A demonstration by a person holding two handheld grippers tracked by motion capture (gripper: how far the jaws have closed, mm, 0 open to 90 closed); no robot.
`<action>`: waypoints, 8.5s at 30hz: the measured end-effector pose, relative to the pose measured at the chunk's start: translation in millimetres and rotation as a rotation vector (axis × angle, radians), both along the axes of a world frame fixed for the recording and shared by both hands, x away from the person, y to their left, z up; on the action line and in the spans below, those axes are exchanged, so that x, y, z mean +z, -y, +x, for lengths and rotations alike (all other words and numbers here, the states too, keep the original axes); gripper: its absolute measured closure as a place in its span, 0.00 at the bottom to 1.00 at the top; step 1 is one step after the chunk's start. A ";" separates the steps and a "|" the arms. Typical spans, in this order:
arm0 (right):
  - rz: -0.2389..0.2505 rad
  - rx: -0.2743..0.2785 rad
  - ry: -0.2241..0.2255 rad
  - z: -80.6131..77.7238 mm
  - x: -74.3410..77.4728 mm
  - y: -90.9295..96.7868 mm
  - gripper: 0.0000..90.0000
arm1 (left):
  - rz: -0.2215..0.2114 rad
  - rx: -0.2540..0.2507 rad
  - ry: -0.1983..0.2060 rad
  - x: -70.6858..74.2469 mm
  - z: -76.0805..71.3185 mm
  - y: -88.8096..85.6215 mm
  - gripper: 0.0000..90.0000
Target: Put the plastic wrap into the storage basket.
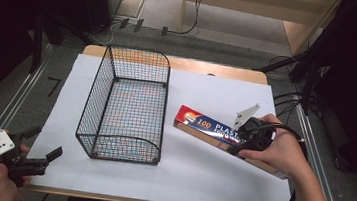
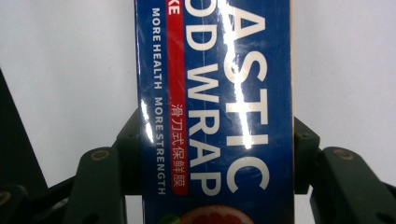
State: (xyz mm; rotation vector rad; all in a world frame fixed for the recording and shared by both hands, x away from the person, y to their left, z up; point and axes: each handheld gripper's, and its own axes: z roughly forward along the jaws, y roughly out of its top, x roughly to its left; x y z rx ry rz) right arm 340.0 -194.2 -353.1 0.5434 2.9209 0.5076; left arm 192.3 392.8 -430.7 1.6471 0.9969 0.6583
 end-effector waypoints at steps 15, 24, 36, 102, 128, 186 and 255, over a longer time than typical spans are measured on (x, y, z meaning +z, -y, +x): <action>0.012 0.047 0.021 -1.3 20.9 -21.9 0.47 | -0.009 -0.003 0.009 0.7 -0.5 -0.2 0.00; 0.022 0.092 0.019 3.8 22.8 -42.6 0.47 | -0.007 -0.007 0.013 1.4 -1.2 -1.4 0.00; 0.016 0.145 0.021 10.7 27.1 -77.9 0.47 | -0.010 -0.008 0.016 1.5 -1.0 -1.5 0.00; -0.043 0.315 0.025 25.7 28.7 -206.7 0.46 | -0.016 -0.006 0.025 2.7 -1.5 -3.3 0.00; -0.055 0.301 -0.013 27.6 24.1 -212.3 0.44 | -0.017 -0.005 0.022 2.1 -1.1 -2.7 0.00; 0.118 0.142 0.039 13.1 71.5 -125.8 0.15 | -0.002 -0.005 0.011 0.7 0.3 0.4 0.00; 0.578 -0.828 0.326 -63.3 -110.1 132.2 0.00 | 0.010 -0.005 0.007 -0.8 2.1 3.6 0.00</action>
